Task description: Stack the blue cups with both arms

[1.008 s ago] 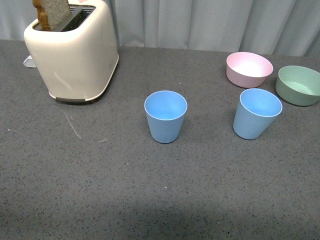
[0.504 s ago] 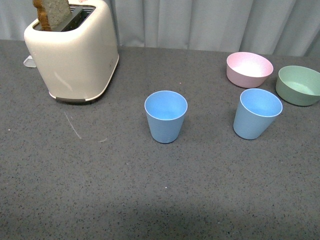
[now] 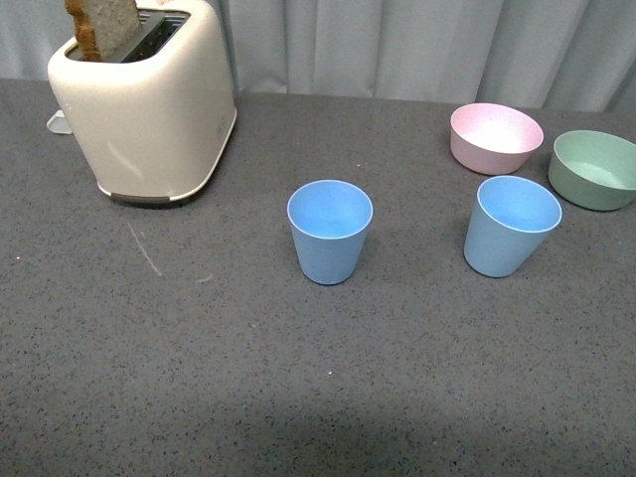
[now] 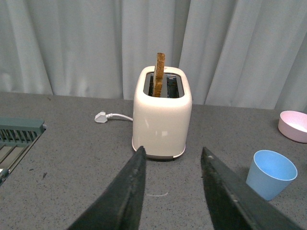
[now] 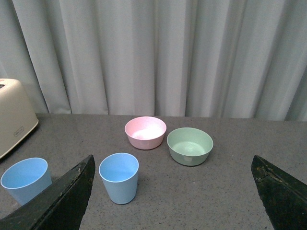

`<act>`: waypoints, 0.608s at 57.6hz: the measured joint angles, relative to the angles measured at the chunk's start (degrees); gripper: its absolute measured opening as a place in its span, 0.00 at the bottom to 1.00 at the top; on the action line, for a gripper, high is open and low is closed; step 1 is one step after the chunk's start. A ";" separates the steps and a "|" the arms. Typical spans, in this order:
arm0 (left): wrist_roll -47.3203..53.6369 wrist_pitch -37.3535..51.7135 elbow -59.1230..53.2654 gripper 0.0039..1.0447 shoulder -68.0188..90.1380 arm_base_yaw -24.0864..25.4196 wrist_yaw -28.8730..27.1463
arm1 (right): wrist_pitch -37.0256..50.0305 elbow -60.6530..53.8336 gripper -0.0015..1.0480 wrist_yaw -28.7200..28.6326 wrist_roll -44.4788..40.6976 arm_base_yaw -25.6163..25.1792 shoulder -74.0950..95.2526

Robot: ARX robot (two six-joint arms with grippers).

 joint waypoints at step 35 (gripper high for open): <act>0.07 0.00 0.00 0.94 0.00 0.00 -0.02 | 26.10 9.77 0.91 1.88 -8.41 2.01 53.72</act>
